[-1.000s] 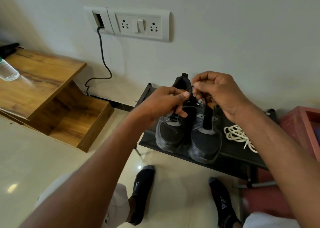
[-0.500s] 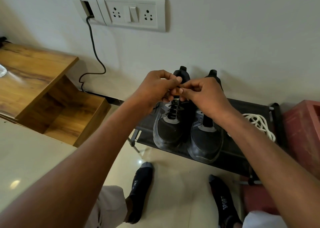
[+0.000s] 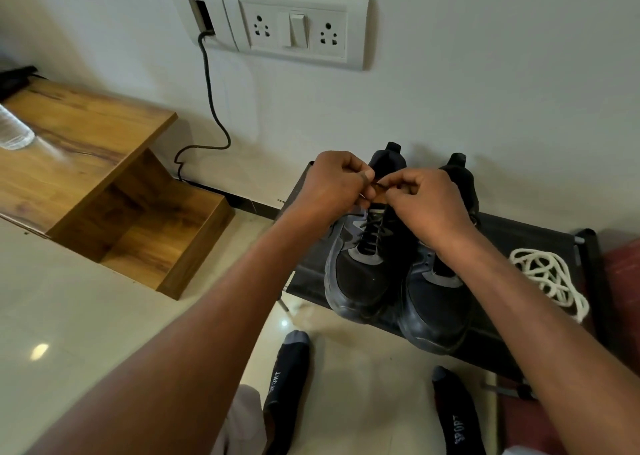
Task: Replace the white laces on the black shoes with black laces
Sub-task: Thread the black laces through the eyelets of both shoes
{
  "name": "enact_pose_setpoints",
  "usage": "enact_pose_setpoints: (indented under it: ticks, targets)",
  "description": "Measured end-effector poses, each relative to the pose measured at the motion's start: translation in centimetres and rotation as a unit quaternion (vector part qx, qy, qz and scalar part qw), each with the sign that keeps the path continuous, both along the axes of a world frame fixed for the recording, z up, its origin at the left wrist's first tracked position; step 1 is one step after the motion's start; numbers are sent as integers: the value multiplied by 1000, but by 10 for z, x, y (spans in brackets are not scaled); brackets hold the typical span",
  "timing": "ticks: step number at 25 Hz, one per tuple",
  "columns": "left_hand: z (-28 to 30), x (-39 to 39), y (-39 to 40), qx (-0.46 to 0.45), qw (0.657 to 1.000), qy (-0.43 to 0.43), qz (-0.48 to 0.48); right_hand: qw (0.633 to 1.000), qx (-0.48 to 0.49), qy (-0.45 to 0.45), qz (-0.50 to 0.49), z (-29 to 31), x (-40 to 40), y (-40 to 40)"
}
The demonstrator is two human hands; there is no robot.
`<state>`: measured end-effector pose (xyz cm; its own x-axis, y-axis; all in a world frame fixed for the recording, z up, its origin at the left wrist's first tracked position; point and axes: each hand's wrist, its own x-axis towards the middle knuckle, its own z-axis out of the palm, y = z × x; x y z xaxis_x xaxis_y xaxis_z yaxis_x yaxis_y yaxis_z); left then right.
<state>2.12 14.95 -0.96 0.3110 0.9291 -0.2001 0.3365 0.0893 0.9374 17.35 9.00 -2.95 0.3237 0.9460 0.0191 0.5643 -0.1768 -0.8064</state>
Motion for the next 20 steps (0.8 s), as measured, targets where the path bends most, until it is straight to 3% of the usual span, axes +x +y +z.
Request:
enact_pose_setpoints:
  ticks: [6,8,12,15,20]
  targets:
    - [-7,-4,4,0,999,30,-41,993,-10,-108,50,-10,-2,-4]
    - [-7,-3,5,18,998,52,-39,996,16,-90,20,-8,-1,-3]
    - [-10,-3,6,143,960,216,-109,1000,24,5,4,-4,3,2]
    - [-13,-5,6,144,937,273,-165,994,-10,-100,33,-10,-2,-2]
    - [-15,-10,11,124,940,269,-170,980,-8,-196,23,-9,-12,-7]
